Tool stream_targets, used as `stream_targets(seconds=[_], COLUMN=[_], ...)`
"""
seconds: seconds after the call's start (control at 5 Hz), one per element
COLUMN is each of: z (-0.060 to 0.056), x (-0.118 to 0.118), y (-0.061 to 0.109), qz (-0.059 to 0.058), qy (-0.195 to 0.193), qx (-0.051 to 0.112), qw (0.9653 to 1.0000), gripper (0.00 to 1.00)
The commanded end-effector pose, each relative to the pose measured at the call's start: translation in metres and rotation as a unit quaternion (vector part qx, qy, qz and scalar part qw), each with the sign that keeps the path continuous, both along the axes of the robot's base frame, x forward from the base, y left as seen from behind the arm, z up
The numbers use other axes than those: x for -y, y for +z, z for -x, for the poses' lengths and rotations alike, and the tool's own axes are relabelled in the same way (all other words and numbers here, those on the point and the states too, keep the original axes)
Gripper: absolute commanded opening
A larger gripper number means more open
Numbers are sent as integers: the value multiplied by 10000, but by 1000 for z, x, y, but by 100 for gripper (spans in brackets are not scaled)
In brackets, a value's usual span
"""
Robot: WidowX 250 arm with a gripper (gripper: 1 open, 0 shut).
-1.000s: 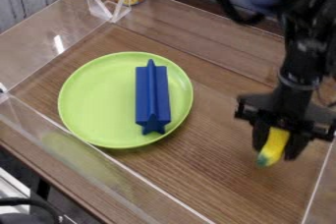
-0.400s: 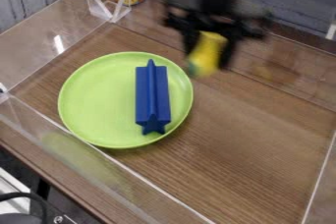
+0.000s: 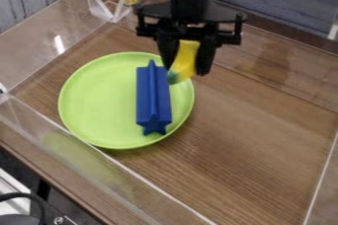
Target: Put the banana in the green plate
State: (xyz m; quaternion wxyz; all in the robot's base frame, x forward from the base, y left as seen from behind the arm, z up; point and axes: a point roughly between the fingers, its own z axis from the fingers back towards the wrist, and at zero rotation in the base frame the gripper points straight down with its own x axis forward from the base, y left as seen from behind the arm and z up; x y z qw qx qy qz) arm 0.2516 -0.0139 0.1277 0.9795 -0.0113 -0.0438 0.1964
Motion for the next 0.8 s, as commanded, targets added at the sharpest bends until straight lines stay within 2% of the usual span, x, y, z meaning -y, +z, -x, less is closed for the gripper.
stream_targets(seconds=[0.0, 0.2, 0.6], z=[0, -2, 6], x=[-3, -10, 0], y=[6, 5, -21], qz=[-55, -117, -177], qy=[-305, -465, -697], qx=[159, 135, 143], qw=[9994, 9988, 9973], gripper=[0, 0, 0])
